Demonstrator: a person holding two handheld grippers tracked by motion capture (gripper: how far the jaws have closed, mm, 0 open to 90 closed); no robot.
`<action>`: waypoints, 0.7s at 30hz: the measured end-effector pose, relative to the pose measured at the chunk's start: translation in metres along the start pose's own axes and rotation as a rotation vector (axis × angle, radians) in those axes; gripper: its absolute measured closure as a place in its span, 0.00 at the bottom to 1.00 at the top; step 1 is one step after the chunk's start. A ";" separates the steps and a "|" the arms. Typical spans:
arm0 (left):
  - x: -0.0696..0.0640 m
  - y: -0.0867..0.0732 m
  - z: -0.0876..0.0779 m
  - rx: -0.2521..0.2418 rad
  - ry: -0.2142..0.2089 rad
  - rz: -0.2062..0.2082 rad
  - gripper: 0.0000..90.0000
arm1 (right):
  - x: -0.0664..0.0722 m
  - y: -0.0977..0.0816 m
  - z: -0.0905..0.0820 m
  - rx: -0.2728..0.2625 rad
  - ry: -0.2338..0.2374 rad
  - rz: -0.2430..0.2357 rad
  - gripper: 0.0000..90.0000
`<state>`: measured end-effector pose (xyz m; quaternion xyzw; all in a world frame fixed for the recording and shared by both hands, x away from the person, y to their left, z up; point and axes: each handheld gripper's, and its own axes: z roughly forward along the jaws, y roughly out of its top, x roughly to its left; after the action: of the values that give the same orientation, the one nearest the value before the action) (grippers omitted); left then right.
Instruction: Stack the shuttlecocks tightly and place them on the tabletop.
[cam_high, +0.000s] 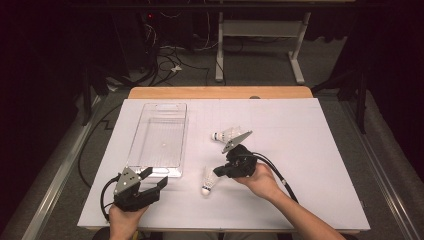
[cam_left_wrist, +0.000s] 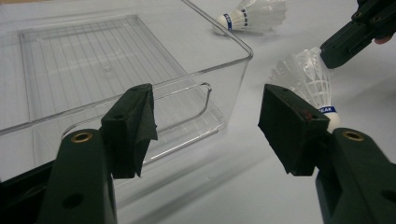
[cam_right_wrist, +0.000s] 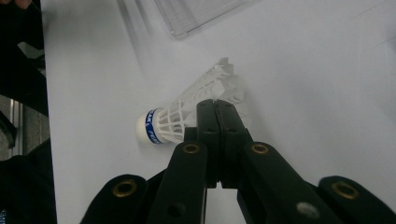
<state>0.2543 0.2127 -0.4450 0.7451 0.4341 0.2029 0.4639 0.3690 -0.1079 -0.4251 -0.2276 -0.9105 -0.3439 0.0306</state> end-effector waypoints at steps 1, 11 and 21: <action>0.000 0.000 0.000 0.000 0.000 0.000 0.41 | 0.000 0.000 0.000 -0.001 0.001 -0.004 1.00; 0.000 0.000 0.000 0.000 0.001 0.002 0.41 | 0.001 -0.003 -0.009 -0.021 0.003 0.004 1.00; -0.001 0.000 0.000 0.001 0.001 0.003 0.41 | -0.010 -0.017 -0.024 -0.056 -0.022 0.043 1.00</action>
<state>0.2540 0.2121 -0.4450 0.7459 0.4333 0.2039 0.4630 0.3685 -0.1380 -0.4196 -0.2514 -0.8957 -0.3661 0.0216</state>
